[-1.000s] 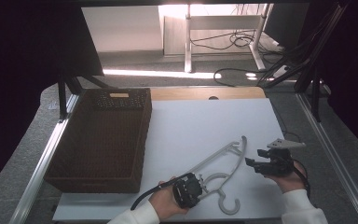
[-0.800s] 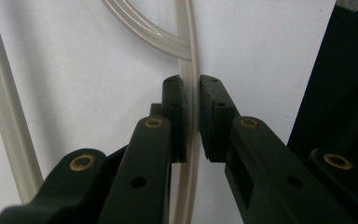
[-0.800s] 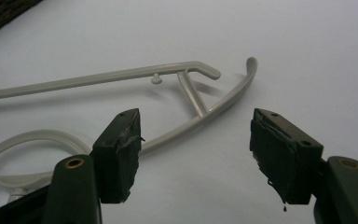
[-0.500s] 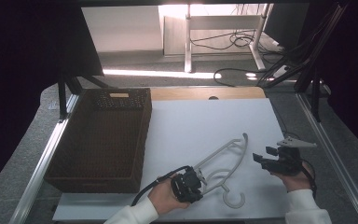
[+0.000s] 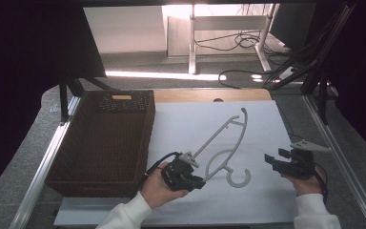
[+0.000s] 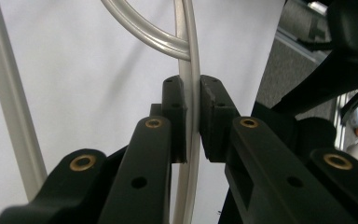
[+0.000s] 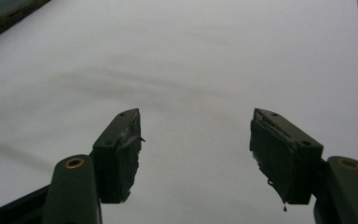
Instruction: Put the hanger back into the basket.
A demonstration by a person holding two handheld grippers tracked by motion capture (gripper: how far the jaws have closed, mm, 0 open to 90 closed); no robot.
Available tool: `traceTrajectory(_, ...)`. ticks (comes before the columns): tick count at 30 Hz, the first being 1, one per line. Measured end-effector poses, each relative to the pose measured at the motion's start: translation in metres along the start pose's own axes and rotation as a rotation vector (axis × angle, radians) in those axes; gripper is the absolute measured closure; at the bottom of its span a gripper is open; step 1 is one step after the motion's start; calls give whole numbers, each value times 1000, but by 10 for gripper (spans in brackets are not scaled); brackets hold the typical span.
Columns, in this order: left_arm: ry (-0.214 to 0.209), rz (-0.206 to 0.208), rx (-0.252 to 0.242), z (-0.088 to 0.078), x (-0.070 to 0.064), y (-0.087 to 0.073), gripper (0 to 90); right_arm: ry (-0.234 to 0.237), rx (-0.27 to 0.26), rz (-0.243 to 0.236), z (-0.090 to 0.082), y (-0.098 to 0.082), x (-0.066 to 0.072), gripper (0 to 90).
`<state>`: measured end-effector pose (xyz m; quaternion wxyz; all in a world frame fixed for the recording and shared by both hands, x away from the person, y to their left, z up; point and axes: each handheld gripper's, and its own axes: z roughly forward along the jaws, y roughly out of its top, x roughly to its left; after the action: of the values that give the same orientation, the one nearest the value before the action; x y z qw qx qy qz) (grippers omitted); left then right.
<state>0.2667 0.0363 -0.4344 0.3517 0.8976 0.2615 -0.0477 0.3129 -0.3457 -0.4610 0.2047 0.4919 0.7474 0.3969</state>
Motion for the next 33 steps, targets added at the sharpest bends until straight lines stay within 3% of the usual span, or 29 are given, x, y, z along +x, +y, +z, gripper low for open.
traceTrajectory(11, 14, -29, -96, -34, 6, 8, 822, 5, 9, 1, 2, -1, 0, 341)
traceTrajectory(21, 58, -16, -161, -78, 7, 25, 822, 7, 11, 3, 2, -1, 0, 341)
traceTrajectory(33, 115, -37, -188, -122, 22, 21, 822, 9, 18, 2, 3, -1, -1, 341)
